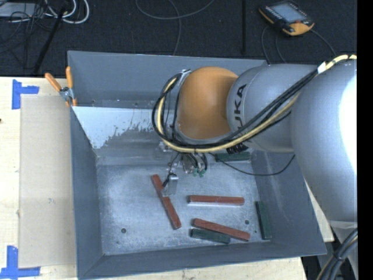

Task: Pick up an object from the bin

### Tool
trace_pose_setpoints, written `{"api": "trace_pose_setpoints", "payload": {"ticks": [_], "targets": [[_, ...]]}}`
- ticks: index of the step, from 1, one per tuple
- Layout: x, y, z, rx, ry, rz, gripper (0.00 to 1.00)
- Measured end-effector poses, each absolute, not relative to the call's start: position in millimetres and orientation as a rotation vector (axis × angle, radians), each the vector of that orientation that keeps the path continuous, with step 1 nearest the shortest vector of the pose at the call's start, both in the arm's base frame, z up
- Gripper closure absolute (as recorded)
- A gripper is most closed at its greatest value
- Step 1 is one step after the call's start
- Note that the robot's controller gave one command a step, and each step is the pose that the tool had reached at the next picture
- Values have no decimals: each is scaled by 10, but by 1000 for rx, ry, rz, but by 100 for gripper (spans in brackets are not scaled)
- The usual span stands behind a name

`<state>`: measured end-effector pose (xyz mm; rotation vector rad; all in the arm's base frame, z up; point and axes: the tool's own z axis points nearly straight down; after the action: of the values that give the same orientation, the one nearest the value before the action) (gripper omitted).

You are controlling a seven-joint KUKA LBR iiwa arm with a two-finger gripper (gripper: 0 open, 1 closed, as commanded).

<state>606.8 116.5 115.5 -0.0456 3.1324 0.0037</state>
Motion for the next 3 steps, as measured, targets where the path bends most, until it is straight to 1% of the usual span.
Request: {"api": "trace_pose_setpoints", "payload": {"ticks": [1,2,3], "targets": [[5867,939,839,53,3147,0,0],[6057,665,766,-311,3124,1,0],[5821,640,818,46,3143,0,0]]}}
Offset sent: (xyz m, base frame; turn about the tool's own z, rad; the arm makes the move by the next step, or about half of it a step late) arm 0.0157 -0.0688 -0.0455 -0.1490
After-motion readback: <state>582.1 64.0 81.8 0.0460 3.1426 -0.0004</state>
